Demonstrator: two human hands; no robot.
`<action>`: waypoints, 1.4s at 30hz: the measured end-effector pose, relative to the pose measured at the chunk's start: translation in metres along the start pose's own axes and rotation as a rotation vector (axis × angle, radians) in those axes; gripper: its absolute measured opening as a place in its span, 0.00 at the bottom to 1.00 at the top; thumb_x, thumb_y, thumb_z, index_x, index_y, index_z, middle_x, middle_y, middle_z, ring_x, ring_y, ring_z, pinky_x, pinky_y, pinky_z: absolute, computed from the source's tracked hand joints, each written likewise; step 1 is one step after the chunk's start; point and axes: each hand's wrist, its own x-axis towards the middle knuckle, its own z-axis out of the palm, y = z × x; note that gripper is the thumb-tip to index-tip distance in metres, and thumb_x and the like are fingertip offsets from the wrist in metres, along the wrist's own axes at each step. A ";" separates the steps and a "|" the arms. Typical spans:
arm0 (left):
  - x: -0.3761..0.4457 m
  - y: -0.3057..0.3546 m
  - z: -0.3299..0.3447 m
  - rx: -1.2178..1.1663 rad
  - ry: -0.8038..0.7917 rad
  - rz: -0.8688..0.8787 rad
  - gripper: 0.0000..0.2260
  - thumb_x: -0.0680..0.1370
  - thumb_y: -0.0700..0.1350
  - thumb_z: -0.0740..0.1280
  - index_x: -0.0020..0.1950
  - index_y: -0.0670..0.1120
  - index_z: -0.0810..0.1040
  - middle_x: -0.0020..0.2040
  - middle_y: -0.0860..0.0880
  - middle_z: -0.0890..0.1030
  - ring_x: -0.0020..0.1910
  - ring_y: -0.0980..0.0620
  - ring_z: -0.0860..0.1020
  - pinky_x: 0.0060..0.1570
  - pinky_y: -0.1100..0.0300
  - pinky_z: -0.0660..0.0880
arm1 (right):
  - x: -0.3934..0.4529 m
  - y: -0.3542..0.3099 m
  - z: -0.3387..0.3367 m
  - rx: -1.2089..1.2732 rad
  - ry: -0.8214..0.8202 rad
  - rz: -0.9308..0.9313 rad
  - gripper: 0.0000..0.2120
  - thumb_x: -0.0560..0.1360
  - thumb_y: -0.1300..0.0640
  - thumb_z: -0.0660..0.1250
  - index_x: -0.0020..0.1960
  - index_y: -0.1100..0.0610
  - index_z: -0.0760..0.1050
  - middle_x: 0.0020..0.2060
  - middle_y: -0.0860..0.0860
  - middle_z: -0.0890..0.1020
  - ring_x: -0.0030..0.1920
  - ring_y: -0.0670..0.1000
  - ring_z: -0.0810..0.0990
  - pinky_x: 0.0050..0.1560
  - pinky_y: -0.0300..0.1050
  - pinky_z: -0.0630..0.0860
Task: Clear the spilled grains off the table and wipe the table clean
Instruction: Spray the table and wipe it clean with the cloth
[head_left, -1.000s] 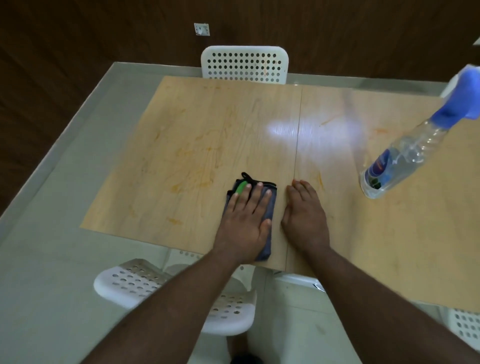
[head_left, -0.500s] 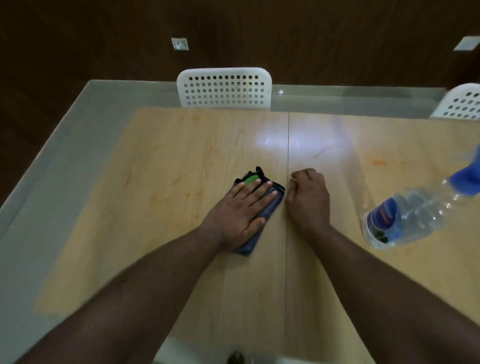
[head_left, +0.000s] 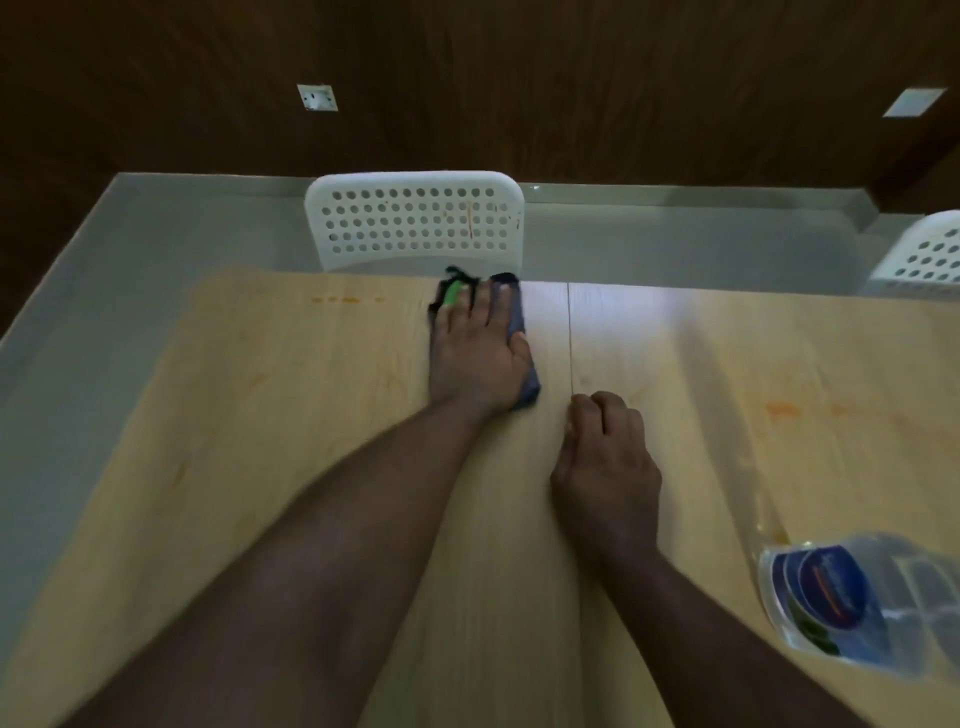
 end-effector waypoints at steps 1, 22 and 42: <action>-0.015 0.006 0.000 -0.046 0.020 -0.151 0.32 0.84 0.58 0.46 0.87 0.49 0.49 0.87 0.46 0.51 0.85 0.43 0.48 0.82 0.43 0.46 | 0.000 -0.002 -0.002 0.000 -0.009 0.009 0.15 0.83 0.54 0.63 0.69 0.55 0.72 0.64 0.52 0.74 0.58 0.54 0.73 0.48 0.51 0.79; -0.014 -0.020 0.000 0.053 -0.026 0.106 0.31 0.86 0.58 0.47 0.87 0.49 0.46 0.87 0.47 0.49 0.85 0.44 0.47 0.83 0.45 0.45 | 0.000 0.000 0.003 -0.047 0.047 -0.044 0.12 0.83 0.54 0.62 0.65 0.56 0.74 0.61 0.54 0.73 0.55 0.54 0.71 0.41 0.46 0.71; -0.365 -0.017 0.023 0.017 0.034 -0.052 0.33 0.84 0.59 0.44 0.87 0.49 0.44 0.87 0.47 0.45 0.85 0.45 0.45 0.83 0.45 0.44 | -0.129 -0.016 -0.008 0.105 -0.095 -0.279 0.18 0.85 0.54 0.61 0.71 0.62 0.73 0.68 0.60 0.74 0.70 0.60 0.70 0.70 0.56 0.70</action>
